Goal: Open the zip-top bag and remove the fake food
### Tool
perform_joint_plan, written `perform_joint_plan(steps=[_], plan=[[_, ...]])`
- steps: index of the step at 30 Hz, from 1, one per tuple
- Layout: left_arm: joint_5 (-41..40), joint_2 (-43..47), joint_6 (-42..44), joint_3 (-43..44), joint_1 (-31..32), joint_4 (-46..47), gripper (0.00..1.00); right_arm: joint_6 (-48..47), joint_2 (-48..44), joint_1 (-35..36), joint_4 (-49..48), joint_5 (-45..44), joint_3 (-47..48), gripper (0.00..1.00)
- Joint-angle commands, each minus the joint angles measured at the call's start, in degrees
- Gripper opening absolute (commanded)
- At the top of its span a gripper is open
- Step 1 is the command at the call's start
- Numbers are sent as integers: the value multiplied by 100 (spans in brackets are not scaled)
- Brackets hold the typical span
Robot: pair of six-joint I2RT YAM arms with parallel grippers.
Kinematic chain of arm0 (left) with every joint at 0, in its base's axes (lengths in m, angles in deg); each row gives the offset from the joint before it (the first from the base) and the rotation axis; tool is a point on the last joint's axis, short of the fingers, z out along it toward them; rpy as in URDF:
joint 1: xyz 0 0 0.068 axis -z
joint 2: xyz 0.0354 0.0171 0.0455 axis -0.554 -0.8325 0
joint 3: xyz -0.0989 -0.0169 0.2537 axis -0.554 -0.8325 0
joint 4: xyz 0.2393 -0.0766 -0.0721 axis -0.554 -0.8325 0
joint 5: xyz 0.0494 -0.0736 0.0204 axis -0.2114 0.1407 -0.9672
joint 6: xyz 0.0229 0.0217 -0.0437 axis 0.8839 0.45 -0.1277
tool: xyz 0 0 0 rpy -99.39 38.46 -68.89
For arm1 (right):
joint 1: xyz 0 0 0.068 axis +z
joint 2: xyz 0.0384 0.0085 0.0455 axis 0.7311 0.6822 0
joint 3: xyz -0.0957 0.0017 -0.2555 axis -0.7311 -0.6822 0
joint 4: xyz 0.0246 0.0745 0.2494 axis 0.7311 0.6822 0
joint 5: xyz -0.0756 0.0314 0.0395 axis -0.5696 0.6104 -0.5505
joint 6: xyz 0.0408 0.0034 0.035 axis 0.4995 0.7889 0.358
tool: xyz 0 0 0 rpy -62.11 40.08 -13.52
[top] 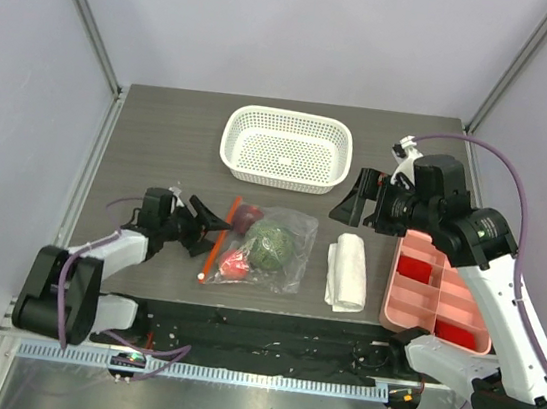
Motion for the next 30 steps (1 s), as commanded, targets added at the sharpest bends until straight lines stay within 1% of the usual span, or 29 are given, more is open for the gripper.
perform_joint_plan(steps=[1, 2, 4, 5, 7, 8, 9, 10, 11, 12, 13, 14, 15, 16, 17, 18, 19, 20, 21, 22, 23, 24, 25, 26, 27, 28, 29, 30], plan=[[748, -705, -321, 48, -34, 1748, 68, 47, -42, -5, -325, 235, -44, 99], [748, -776, -312, 56, -34, 1845, 66, 47, -24, -13, -334, 253, -35, 100], [722, -987, -146, 161, -43, 1663, 64, 38, 2, -5, -343, 271, -18, 100], [731, -1031, -23, 232, -43, 1636, 56, 38, 20, -13, -352, 271, -9, 100], [845, -1093, 65, 346, -52, 1566, 45, 56, 55, -5, -360, 323, 8, 100], [871, -1075, 127, 399, -43, 1356, 33, 56, 64, -13, -369, 341, 0, 99], [872, -919, 214, 469, -43, 1154, 25, 56, 81, -13, -404, 367, -18, 99], [837, -821, 311, 539, -43, 943, 20, 56, 90, -5, -413, 385, -35, 100], [793, -690, 538, 731, -43, 706, 5, 12, 108, -13, -431, 420, -79, 99], [749, -393, 679, 855, -52, 25, 1, -49, 160, 4, -457, 551, -114, 100], [644, -242, 803, 978, -52, -304, 0, -110, 204, -5, -448, 595, -141, 100], [591, -66, 987, 1293, -52, -716, 0, -242, 231, 4, -457, 639, -219, 100], [538, 92, 1023, 1435, -43, -1364, 0, -304, 248, 48, -509, 648, -263, 100], [337, 433, 1024, 1637, -43, -1823, 0, -357, 266, 83, -545, 649, -307, 100], [135, 593, 919, 2048, -43, -2263, 0, -522, 275, 135, -589, 640, -351, 100], [-76, 751, 762, 2287, -25, -2685, 0, -585, 275, 388, -711, 614, -352, 100], [-591, 1162, 586, 2454, 97, -3385, 0, -655, 275, 547, -790, 396, -360, 100], [-875, 1340, 27, 2752, 202, -3618, 0, -743, 275, 740, -965, 254, -421, 100], [-1156, 1551, -291, 2833, 360, -3821, 0, -787, 275, 916, -1080, 123, -483, 100], [-1515, 1840, -608, 2877, 544, -3910, 0, -840, 292, 1258, -1203, -70, -605, 100], [-2128, 1973, -1020, 2904, 990, -3989, 0, -858, 292, 1452, -1526, -194, -694, 99], [-2404, 2044, -1712, 2939, 1177, -4059, 0, -876, 301, 1637, -1669, -404, -773, 100], [-2624, 2106, -2119, 2939, 1362, -4260, 0, -876, 310, 2065, -1844, -606, -930, 100], [-3131, 2176, -2523, 2983, 1772, -4488, 0, -919, 293, 2261, -2237, -878, -1019, 100], [-3354, 2185, -3267, 3114, 1959, -4682, 0, -1059, 240, 2515, -2476, -1029, -1115, 100], [-3582, 2177, -3579, 3185, 2196, -5006, 0, -1147, 187, 2962, -2748, -1178, -1412, 100], [-4080, 2151, -3852, 3272, 2381, -5140, 0, -1226, 13, 3236, -3299, -1632, -1598, 100], [-4251, 2124, -4350, 3421, 2714, -5237, 0, -1297, -102, 3447, -3635, -1906, -1826, 100]])
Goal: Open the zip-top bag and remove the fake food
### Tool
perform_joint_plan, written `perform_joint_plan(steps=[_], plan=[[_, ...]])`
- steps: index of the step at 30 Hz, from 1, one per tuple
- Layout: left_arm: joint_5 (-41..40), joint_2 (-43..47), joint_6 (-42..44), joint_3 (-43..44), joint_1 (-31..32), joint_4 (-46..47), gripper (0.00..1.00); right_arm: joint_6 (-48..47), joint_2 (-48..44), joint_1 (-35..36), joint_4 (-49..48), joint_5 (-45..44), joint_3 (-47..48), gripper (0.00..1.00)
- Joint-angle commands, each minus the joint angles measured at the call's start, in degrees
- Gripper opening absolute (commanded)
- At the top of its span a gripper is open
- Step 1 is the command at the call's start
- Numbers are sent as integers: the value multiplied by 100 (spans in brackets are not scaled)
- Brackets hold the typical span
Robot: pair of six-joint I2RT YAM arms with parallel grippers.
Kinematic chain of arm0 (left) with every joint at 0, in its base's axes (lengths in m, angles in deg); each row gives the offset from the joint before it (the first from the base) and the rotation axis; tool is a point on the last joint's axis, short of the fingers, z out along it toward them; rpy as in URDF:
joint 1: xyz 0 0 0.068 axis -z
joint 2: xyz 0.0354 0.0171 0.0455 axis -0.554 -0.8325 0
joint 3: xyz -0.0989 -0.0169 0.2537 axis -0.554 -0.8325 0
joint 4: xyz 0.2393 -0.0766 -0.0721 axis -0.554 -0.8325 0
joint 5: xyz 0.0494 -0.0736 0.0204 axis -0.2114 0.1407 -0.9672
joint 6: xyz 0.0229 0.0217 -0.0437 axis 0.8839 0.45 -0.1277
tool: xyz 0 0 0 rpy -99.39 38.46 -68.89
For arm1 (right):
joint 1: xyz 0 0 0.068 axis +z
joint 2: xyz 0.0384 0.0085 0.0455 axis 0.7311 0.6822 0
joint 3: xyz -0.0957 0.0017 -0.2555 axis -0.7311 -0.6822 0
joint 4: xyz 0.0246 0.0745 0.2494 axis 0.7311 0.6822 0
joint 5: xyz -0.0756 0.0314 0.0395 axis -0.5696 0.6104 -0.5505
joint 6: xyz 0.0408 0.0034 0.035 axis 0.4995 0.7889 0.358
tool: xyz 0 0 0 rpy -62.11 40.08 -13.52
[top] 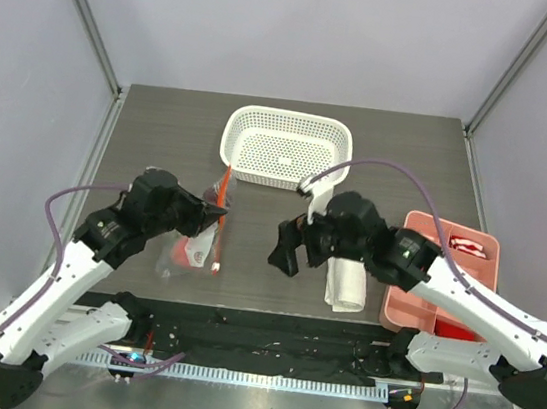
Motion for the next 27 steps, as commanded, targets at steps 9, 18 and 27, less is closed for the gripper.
perform_joint_plan(steps=[9, 18, 27], plan=[[-2448, -945, -3197, 1137, 1426, -1380, 0, -457, -912, 2286, -3881, -2903, -2217, 96], [-2089, -1131, -3382, 875, 1444, -740, 0, -244, -1598, 2349, -5524, -4191, -3535, 90], [-1781, -1096, -3522, 778, 1453, -441, 0, -887, -1221, 1893, -6377, -3955, -3896, 77]])
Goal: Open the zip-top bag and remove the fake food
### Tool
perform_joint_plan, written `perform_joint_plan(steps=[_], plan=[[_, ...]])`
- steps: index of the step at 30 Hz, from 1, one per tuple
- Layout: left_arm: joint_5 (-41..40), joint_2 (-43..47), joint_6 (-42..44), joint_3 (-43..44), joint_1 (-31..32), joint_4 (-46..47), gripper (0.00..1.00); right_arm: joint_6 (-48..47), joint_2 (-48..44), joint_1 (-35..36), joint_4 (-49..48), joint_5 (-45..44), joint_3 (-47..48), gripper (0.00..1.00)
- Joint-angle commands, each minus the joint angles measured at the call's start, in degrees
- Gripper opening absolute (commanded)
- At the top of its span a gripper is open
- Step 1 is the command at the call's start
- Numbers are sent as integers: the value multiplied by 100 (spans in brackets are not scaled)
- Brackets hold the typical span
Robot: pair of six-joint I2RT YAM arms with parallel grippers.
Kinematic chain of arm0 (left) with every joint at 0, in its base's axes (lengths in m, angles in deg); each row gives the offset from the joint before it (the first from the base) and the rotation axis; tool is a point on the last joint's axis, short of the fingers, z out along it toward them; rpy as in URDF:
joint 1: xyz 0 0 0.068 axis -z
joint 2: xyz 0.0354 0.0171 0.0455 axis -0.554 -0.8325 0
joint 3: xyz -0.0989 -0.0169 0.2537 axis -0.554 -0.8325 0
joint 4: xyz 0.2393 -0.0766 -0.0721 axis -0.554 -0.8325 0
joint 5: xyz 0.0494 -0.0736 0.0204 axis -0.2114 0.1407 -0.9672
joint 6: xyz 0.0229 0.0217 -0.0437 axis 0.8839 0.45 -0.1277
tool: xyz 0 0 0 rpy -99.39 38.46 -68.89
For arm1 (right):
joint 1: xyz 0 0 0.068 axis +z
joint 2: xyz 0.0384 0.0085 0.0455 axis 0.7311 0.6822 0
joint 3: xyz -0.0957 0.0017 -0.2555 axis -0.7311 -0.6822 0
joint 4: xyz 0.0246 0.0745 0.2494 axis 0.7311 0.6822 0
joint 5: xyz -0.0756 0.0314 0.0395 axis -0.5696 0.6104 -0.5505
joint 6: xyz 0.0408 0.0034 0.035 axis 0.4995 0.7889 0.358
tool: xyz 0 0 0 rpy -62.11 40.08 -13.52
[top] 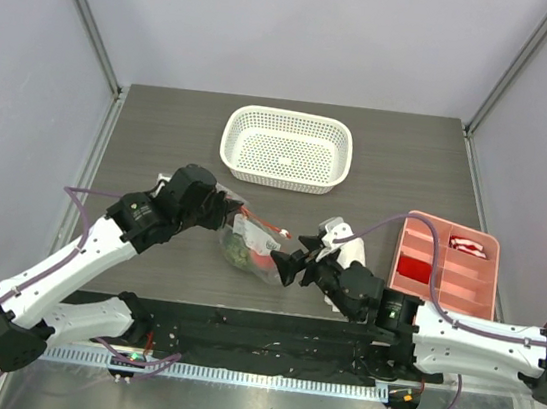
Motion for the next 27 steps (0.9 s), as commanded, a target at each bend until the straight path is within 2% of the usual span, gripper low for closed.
perform_joint_plan(steps=[1, 3, 6, 7, 8, 9, 10, 11, 12, 13, 14, 15, 16, 17, 18, 20, 22, 23, 24, 26, 27], plan=[[88, 82, -756, -74, 28, 320, 0, -259, 349, -335, -1214, 177, -32, 70], [9, 170, -747, -83, 28, 285, 0, -268, 543, -379, -1540, 98, -137, 62], [-18, 310, -782, -180, 28, 311, 0, -137, 788, -721, -1578, 754, 116, 35], [-9, 337, -756, -250, 19, 329, 0, -84, 833, -792, -1298, 871, 205, 16], [-17, 380, -616, -285, 10, 485, 0, -66, 807, -845, -1156, 924, 266, 8], [0, 529, -389, -303, -16, 618, 5, -92, 650, -854, -1137, 1090, 241, 1], [113, 670, 719, -364, -94, 941, 19, -101, 544, -880, -1102, 1153, 241, 1], [262, 775, 1313, -304, -165, 1214, 63, -136, 447, -933, -1015, 1310, 232, 1], [333, 820, 1954, -68, -174, 877, 84, -162, 333, -1168, -884, 1755, 345, 1], [282, 777, 2500, 282, -183, 326, 95, -189, 306, -1318, -369, 2073, 468, 1], [229, 698, 3645, 1121, -174, -219, 96, -259, 297, -1503, -111, 2398, 600, 1], [194, 610, 4248, 1434, -174, -921, 94, -286, 306, -1783, 335, 2706, 845, 1], [176, 522, 4794, 1681, -166, -1128, 91, -329, 306, -1899, 505, 3335, 934, 1], [263, 539, 5861, 1909, -174, -1174, 90, -417, 297, -1978, 637, 3542, 1005, 1], [525, 591, 6341, 1842, -166, -948, 89, -435, 297, -2092, 847, 3727, 1118, 1], [1656, 680, 7421, 1701, -174, -253, 85, -453, 385, -2172, 998, 4218, 1216, 1], [2431, 462, 7943, 1525, -165, 308, 86, -462, 533, -2225, 1218, 4675, 1418, 1], [2991, 329, 8468, 1516, -96, 381, 84, -470, 595, -2234, 1418, 4791, 1479, 1], [3154, 172, 8751, 1647, -43, 382, 82, -488, 622, -2234, 1551, 4888, 1576, 1], [3304, -188, 9375, 1762, 106, 355, 73, -523, 675, -2278, 1692, 5107, 1664, 1], [3209, -251, 9926, 1745, 150, 373, 73, -532, 675, -2304, 1780, 5160, 1682, 1]])
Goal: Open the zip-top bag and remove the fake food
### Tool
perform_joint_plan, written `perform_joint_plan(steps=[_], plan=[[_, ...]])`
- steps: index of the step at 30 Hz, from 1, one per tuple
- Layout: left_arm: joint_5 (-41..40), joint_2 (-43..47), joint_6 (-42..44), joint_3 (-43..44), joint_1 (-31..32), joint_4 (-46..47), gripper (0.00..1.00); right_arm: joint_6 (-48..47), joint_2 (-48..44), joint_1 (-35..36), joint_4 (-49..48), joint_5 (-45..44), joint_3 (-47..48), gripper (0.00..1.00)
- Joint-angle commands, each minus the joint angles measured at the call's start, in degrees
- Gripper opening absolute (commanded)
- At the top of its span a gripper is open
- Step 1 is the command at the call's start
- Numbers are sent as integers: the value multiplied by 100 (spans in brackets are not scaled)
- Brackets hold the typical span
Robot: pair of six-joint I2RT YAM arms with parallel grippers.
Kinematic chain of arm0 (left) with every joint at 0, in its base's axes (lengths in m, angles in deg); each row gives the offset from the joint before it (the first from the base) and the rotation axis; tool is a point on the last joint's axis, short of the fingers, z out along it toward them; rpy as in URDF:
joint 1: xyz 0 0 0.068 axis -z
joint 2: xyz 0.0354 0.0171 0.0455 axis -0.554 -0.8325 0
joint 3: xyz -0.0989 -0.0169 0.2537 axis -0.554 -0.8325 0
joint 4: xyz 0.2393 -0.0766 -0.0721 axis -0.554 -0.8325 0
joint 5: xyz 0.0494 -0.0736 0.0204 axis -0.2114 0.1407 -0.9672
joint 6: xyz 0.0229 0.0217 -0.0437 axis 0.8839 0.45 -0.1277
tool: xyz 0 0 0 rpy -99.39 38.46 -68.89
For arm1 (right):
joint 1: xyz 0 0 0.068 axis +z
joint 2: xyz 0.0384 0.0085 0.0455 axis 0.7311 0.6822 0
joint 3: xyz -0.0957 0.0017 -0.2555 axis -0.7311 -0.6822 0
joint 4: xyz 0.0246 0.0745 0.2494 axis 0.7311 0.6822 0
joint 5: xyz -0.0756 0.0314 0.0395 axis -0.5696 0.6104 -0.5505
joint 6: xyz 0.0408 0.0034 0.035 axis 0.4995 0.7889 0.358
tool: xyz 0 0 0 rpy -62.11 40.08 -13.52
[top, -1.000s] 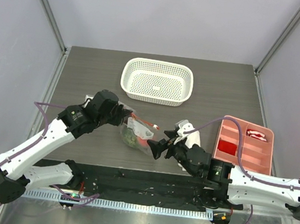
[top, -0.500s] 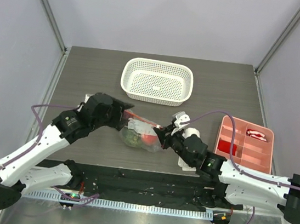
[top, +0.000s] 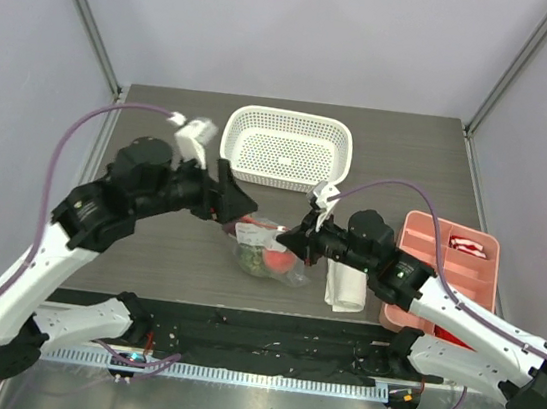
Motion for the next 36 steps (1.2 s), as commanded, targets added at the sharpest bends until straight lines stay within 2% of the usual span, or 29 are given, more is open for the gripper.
perform_joint_plan(steps=[1, 3, 4, 7, 14, 19, 24, 30, 33, 36], plan=[[898, -687, 2759, 14, 234, 298, 72, -152, 41, -138, 441, 872, 358, 1], [854, -775, 3514, -48, 269, 413, 71, -160, 59, -208, 546, 1127, 410, 1], [845, -827, 3649, 13, 287, 439, 66, -152, 94, -226, 590, 1189, 437, 1], [1143, -1003, 3974, 40, 296, 588, 61, -169, 225, -358, 696, 1496, 560, 1], [1863, -863, 3677, -443, 304, 1221, 54, -46, 568, -753, 880, 2234, 876, 1], [1899, -845, 3747, -619, 410, 1186, 52, 24, 753, -964, 1012, 2639, 1008, 1], [2014, -1065, 3835, -471, 498, 1160, 52, 7, 893, -1000, 1127, 2833, 1122, 1], [1961, -1504, 4195, -198, 787, 871, 47, 24, 964, -1017, 1136, 2912, 1201, 1], [1952, -1601, 4292, -144, 849, 764, 40, 33, 1008, -1009, 1135, 2947, 1210, 1], [1908, -1601, 4336, -206, 867, 756, 28, 59, 982, -1017, 1135, 2930, 1202, 1]])
